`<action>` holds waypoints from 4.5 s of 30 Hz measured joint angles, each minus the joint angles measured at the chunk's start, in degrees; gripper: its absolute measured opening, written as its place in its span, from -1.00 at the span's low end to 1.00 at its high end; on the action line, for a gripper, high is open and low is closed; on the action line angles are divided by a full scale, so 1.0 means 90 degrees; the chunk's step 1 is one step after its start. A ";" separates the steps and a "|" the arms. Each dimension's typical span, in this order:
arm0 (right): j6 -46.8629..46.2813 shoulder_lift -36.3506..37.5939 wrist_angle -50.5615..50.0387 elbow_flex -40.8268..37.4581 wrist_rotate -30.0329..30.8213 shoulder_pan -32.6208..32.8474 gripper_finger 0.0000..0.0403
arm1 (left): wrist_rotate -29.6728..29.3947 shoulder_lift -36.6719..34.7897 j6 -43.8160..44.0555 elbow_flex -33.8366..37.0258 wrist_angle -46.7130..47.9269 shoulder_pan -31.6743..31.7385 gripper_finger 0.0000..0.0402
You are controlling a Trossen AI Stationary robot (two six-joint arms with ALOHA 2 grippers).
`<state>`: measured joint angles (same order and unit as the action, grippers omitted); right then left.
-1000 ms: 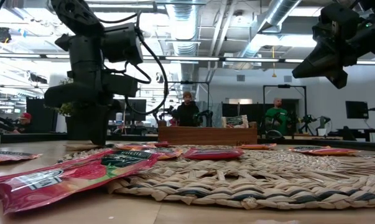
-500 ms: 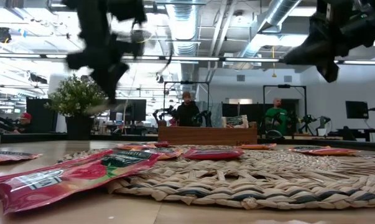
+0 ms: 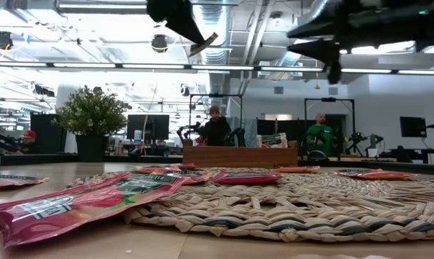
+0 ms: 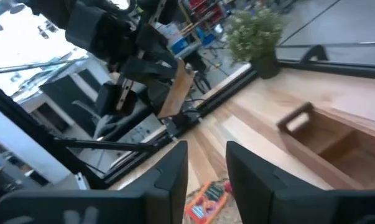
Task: Pick & Place Tea
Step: Put the brown tea bag into the right section of the wooden organizer
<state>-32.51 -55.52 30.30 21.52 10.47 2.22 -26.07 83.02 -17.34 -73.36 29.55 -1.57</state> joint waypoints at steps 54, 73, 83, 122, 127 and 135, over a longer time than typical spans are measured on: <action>0.1452 -0.3450 -0.1969 0.3743 -0.1816 -0.1102 -0.71 | -0.0311 0.0534 -0.0163 0.0002 -0.0156 -0.0174 -1.00; 0.1452 -0.3447 -0.2214 0.3743 -0.1835 -0.1222 -1.00 | -0.0133 0.0534 0.0010 0.0000 -0.0155 -0.0172 -1.00; 0.1450 -0.3447 -0.2334 0.3738 -0.1210 -0.1234 -1.00 | -0.0258 0.0532 0.0031 -0.0002 -0.0142 -0.0179 -0.76; 0.1735 -0.1235 -0.1005 0.0462 0.0468 -0.1950 -1.00 | -0.0582 -0.2959 0.4794 0.4145 -0.1536 -0.0077 -0.32; 0.1764 -0.1371 -0.0320 0.0179 0.0329 -0.2090 -1.00 | -0.0557 -0.3897 0.5130 0.4594 -0.1824 -0.0077 -0.32; 0.1835 -0.2040 0.0454 0.0071 0.0164 -0.2222 -1.00 | -0.0556 -0.4563 0.5345 0.4772 -0.1872 -0.0077 -0.32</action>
<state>-16.00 -73.88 34.38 22.15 11.94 -17.78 -31.07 41.96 30.76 -30.41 12.71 -2.26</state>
